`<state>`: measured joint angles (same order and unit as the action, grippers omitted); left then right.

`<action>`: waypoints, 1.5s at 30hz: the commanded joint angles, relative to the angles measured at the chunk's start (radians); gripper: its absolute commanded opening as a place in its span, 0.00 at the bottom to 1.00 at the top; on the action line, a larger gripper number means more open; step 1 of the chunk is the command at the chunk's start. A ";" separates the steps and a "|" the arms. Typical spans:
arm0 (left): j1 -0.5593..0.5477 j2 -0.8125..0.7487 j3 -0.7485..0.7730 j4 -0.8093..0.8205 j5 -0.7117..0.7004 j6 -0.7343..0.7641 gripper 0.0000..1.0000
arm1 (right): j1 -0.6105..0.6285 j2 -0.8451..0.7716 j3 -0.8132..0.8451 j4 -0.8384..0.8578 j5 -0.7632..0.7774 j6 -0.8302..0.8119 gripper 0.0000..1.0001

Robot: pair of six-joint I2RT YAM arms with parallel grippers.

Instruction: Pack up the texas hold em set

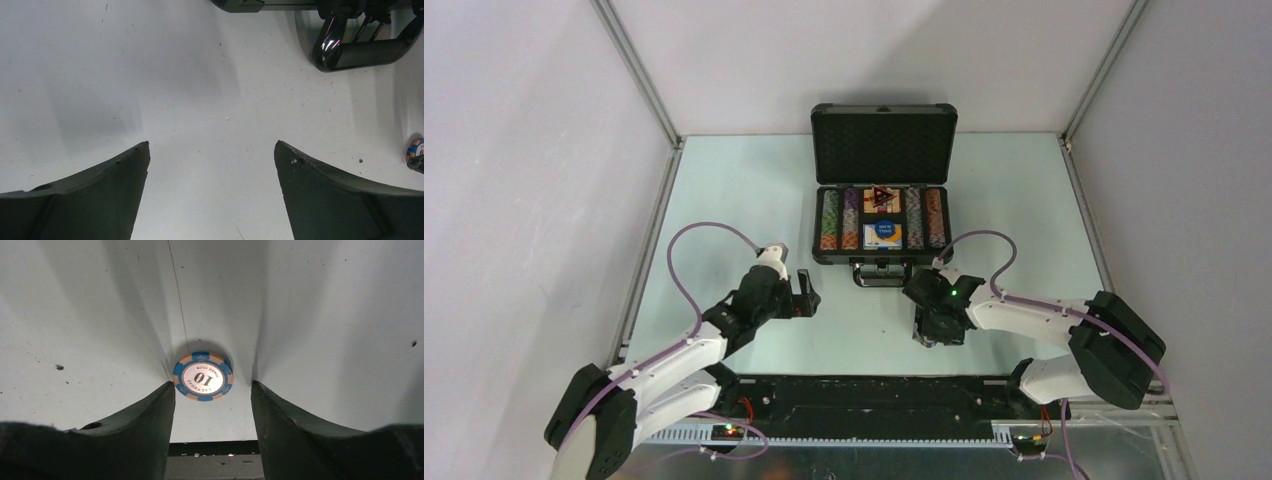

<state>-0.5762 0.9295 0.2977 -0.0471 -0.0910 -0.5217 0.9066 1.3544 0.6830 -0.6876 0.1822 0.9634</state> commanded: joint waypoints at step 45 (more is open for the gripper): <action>0.006 0.010 0.043 0.028 0.004 0.023 0.98 | 0.018 0.156 0.061 -0.056 0.110 0.000 0.49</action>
<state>-0.5762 0.9367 0.2977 -0.0467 -0.0910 -0.5217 0.9356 1.4738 0.7776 -0.7174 0.2001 0.9497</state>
